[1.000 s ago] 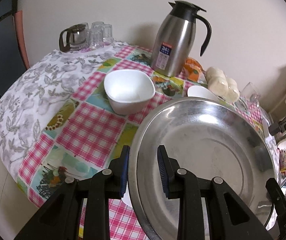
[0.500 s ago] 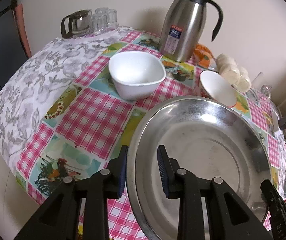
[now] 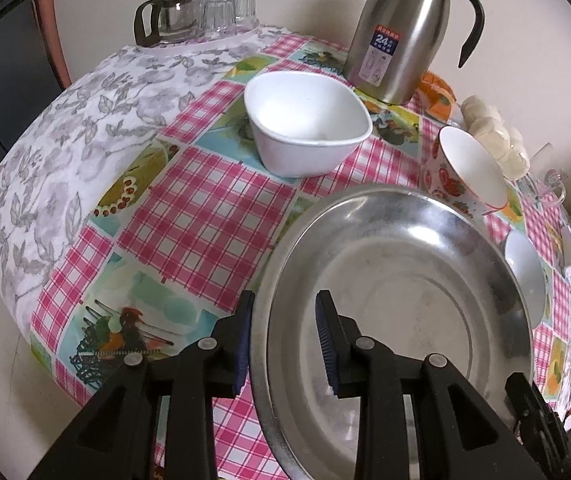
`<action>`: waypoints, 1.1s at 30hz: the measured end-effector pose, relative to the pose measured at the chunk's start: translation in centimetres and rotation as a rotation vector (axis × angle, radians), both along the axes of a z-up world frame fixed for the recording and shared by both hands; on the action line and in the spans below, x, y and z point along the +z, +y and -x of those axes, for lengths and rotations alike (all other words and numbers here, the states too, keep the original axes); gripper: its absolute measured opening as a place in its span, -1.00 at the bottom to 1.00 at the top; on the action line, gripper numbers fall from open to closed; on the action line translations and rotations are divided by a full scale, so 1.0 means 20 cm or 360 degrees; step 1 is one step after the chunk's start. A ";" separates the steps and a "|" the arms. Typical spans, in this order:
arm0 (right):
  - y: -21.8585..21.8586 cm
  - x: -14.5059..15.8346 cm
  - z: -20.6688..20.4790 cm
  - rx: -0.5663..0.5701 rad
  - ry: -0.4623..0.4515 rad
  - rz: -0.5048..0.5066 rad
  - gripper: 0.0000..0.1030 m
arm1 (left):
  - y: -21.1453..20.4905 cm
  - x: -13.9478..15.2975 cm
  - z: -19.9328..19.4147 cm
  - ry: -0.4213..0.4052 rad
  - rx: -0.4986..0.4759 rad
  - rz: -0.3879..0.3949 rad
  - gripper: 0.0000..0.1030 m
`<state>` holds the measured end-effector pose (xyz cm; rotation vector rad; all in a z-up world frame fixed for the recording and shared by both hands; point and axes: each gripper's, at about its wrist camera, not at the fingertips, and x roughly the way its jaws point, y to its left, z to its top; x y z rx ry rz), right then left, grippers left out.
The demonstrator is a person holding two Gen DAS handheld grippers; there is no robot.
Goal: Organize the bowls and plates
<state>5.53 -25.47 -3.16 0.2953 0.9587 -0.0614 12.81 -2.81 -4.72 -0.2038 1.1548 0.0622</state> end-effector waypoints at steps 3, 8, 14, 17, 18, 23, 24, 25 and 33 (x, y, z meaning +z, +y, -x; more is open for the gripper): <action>0.01 -0.02 -0.01 0.0008 0.0032 0.0027 -0.54 | 0.00 -0.02 -0.01 0.0022 0.0000 -0.0002 -0.40; 0.01 -0.07 -0.03 -0.0007 0.0105 0.0015 -0.54 | 0.00 -0.05 -0.02 0.0059 0.0001 -0.0005 -0.40; 0.03 -0.10 -0.04 0.0007 0.0146 0.0024 -0.54 | 0.00 -0.07 -0.03 0.0080 0.0012 -0.0007 -0.30; 0.03 -0.10 -0.04 -0.0002 0.0150 0.0018 -0.54 | 0.00 -0.07 -0.03 0.0081 0.0007 -0.0014 -0.30; 0.03 -0.10 -0.04 -0.0004 0.0149 0.0017 -0.54 | 0.00 -0.07 -0.03 0.0082 0.0004 -0.0010 -0.30; 0.02 -0.09 -0.05 -0.0022 0.0138 0.0029 -0.54 | -0.02 -0.08 -0.04 0.0089 -0.0016 -0.0015 -0.30; 0.02 -0.09 -0.05 -0.0022 0.0138 0.0029 -0.54 | -0.02 -0.08 -0.04 0.0090 -0.0015 -0.0014 -0.30; 0.02 -0.09 -0.05 -0.0022 0.0138 0.0027 -0.54 | -0.02 -0.08 -0.04 0.0089 -0.0015 -0.0011 -0.29; 0.01 -0.09 -0.05 -0.0025 0.0147 0.0017 -0.50 | -0.01 -0.08 -0.04 0.0095 -0.0023 0.0019 -0.15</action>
